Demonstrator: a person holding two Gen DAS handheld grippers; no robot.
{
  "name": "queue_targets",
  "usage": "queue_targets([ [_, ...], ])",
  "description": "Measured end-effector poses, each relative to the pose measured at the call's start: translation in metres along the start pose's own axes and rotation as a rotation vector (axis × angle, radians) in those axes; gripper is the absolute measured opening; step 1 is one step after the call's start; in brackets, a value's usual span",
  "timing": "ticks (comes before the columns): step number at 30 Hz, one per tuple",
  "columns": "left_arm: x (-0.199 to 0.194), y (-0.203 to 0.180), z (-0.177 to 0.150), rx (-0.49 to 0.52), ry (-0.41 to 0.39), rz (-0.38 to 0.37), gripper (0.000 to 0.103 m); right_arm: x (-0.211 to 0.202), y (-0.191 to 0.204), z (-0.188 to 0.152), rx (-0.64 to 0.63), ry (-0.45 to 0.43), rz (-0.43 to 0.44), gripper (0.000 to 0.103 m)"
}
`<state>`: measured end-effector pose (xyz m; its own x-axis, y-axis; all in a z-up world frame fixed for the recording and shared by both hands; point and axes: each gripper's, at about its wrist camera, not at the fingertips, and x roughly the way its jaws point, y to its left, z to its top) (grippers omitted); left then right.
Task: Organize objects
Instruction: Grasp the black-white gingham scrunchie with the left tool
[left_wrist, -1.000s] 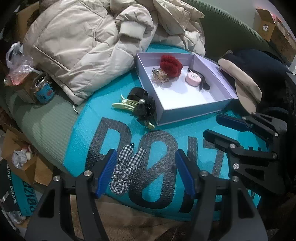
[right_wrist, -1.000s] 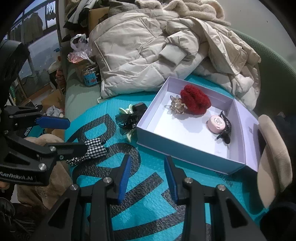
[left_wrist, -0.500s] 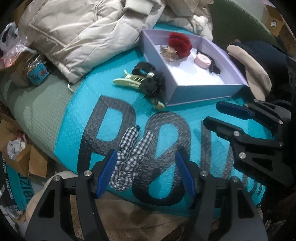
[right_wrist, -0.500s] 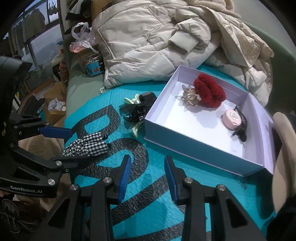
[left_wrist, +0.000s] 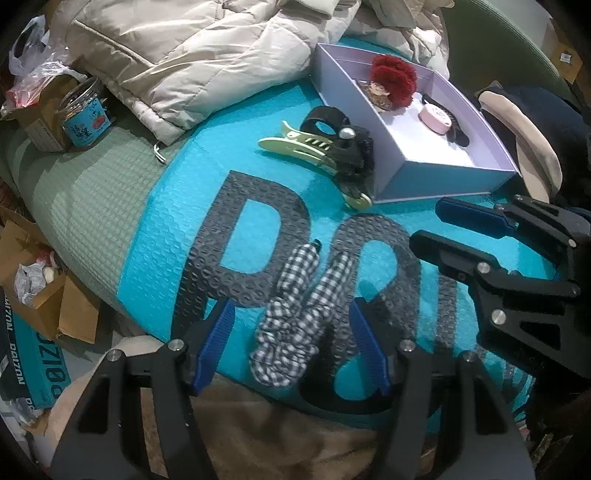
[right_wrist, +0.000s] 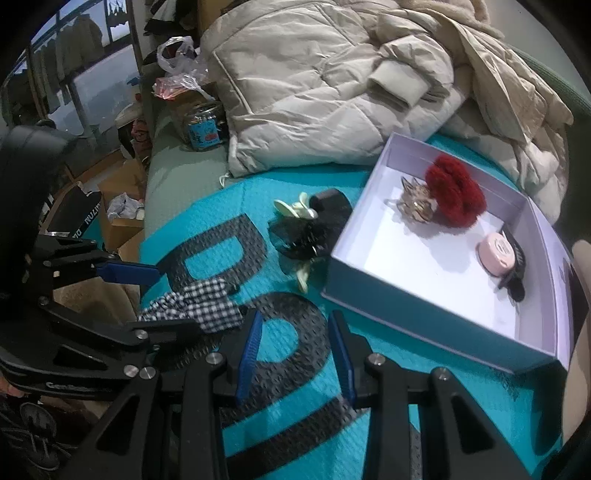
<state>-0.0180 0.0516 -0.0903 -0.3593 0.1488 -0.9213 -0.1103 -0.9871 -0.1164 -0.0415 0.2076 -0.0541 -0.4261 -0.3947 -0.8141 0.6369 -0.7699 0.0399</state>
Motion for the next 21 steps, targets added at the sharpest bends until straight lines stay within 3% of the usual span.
queue_targets([
  [9,0.007,0.015,0.007,0.004,-0.017,0.004,0.038,0.007,0.010,0.018,0.000,-0.045,0.017,0.037],
  [21,0.019,0.054,0.033,-0.054,-0.034,0.014,0.037,0.026,0.015,0.031,0.034,-0.059,-0.019,0.037],
])
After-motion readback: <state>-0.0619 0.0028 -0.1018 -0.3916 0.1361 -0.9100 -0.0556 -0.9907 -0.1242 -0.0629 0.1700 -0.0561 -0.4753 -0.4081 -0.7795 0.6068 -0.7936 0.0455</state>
